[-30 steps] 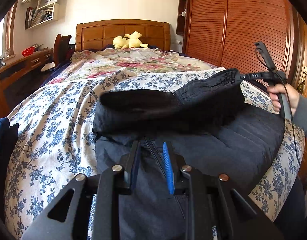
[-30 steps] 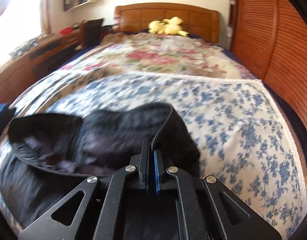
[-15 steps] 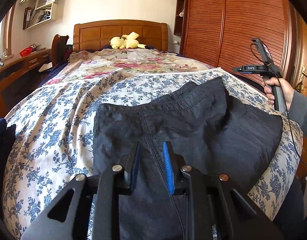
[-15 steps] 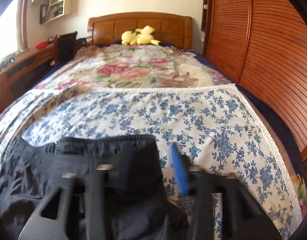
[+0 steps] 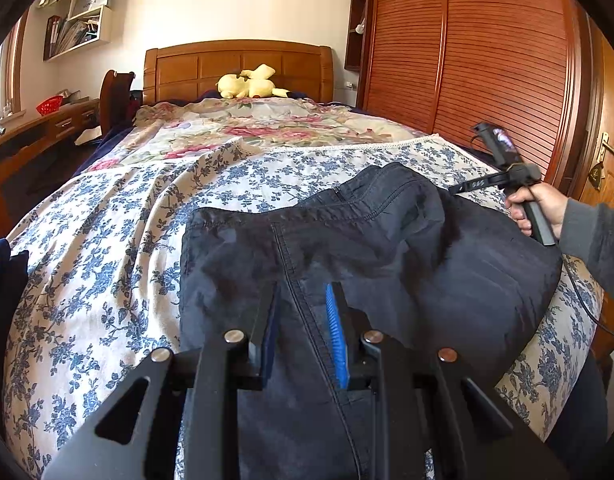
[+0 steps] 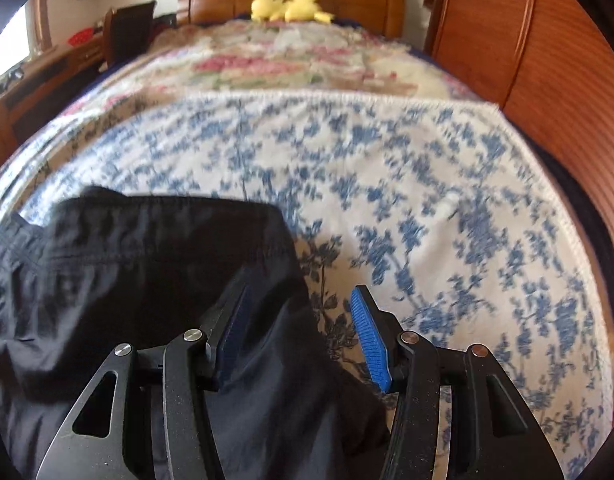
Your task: Fold large clothes
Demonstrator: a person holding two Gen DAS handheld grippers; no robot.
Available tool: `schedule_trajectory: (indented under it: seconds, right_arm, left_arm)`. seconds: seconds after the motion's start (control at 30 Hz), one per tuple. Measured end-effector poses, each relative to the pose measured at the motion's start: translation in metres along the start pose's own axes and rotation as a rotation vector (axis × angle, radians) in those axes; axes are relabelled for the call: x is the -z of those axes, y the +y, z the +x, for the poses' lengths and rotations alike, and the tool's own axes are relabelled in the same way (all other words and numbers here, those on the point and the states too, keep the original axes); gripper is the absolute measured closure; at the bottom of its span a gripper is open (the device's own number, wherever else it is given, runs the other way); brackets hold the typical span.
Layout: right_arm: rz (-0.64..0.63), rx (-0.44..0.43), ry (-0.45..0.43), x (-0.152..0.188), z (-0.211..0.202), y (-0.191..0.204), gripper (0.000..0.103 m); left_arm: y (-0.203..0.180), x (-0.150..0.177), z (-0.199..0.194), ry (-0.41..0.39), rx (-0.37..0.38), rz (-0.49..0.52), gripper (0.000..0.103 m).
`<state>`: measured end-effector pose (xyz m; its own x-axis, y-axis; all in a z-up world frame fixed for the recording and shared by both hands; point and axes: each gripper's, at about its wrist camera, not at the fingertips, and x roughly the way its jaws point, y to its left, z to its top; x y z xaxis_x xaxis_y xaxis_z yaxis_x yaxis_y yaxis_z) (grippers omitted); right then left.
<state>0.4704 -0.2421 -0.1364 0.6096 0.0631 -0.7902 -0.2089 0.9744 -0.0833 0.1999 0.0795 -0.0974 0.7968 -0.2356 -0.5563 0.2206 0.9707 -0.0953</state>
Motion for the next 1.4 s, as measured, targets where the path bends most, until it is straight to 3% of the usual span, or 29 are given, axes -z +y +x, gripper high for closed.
schedule_trajectory:
  seconds: [0.1, 0.2, 0.23, 0.27, 0.3, 0.4, 0.47, 0.57, 0.73, 0.9, 0.97, 1.03, 1.4]
  right_arm:
    - [0.018, 0.002, 0.061, 0.004, 0.022, -0.004, 0.050]
    - [0.053, -0.067, 0.130, 0.011, 0.037, -0.011, 0.053]
    - [0.055, -0.087, 0.122, 0.013, 0.036, -0.013, 0.064]
    - [0.064, -0.133, 0.116, 0.014, 0.033, -0.014, 0.089]
    - [0.058, -0.166, 0.114, 0.014, 0.030, -0.012, 0.094]
    - [-0.048, -0.120, 0.075, 0.017, 0.013, 0.001, 0.100]
    - [-0.080, 0.026, 0.026, 0.017, -0.005, 0.006, 0.101]
    - [-0.022, 0.089, -0.054, 0.013, -0.032, -0.009, 0.101]
    - [0.014, 0.123, 0.008, 0.011, -0.028, -0.023, 0.101]
    - [0.013, 0.116, -0.025, 0.003, -0.041, -0.011, 0.092]
    - [-0.022, 0.103, -0.046, -0.002, -0.047, 0.007, 0.075]
    - [-0.052, 0.048, -0.065, -0.007, -0.051, 0.030, 0.067]
    - [-0.244, -0.203, -0.063, -0.017, -0.031, 0.180, 0.062]
  left_arm:
    - [0.000, -0.001, 0.000, -0.003, 0.001, 0.002, 0.081]
    - [-0.002, -0.001, 0.000, -0.007, -0.002, 0.005, 0.081]
    - [-0.003, -0.002, 0.000, -0.008, 0.001, 0.006, 0.081]
    - [-0.003, -0.002, 0.000, -0.010, 0.004, 0.006, 0.081]
    - [-0.004, -0.003, 0.000, -0.012, 0.005, 0.006, 0.081]
    - [-0.004, -0.003, 0.000, -0.014, 0.008, 0.007, 0.081]
    - [-0.004, -0.003, 0.000, -0.015, 0.010, 0.003, 0.081]
    - [-0.004, -0.004, -0.001, -0.021, 0.010, 0.003, 0.081]
    - [-0.001, -0.005, -0.005, -0.028, 0.011, 0.000, 0.081]
    - [0.004, -0.004, -0.007, -0.031, 0.006, -0.008, 0.081]
    - [0.006, -0.004, -0.009, -0.034, 0.003, -0.010, 0.080]
    - [0.008, -0.005, -0.010, -0.038, -0.003, -0.012, 0.078]
    - [0.019, -0.004, -0.014, -0.049, -0.037, -0.024, 0.075]
